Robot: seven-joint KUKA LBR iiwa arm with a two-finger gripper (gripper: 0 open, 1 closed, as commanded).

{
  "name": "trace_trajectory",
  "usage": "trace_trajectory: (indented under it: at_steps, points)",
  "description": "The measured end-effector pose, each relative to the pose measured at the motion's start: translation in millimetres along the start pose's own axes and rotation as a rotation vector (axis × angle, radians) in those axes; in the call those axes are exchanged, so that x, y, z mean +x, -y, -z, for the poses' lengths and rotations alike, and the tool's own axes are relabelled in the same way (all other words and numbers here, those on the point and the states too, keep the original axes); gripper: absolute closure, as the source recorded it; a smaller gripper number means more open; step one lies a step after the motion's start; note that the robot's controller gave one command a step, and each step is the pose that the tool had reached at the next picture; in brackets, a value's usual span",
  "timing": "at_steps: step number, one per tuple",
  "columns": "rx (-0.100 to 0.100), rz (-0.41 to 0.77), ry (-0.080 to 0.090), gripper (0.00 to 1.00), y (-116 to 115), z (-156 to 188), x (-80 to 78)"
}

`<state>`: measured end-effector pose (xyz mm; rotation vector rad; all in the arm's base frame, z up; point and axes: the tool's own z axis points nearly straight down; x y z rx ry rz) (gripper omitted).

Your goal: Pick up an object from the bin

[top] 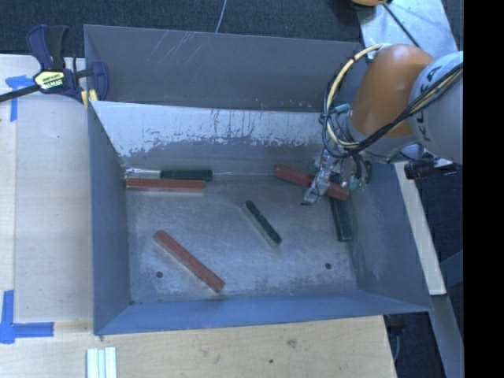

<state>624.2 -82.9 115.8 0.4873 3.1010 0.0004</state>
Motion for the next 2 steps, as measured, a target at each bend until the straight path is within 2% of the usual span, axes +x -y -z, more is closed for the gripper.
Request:
trace_trajectory:
  at_steps: [1,2]
  points:
    - [0.001,0.0,-0.004,1.0,-7,69,14.6]
    - [-0.001,-0.03,0.002,1.0,0,127,-0.3]
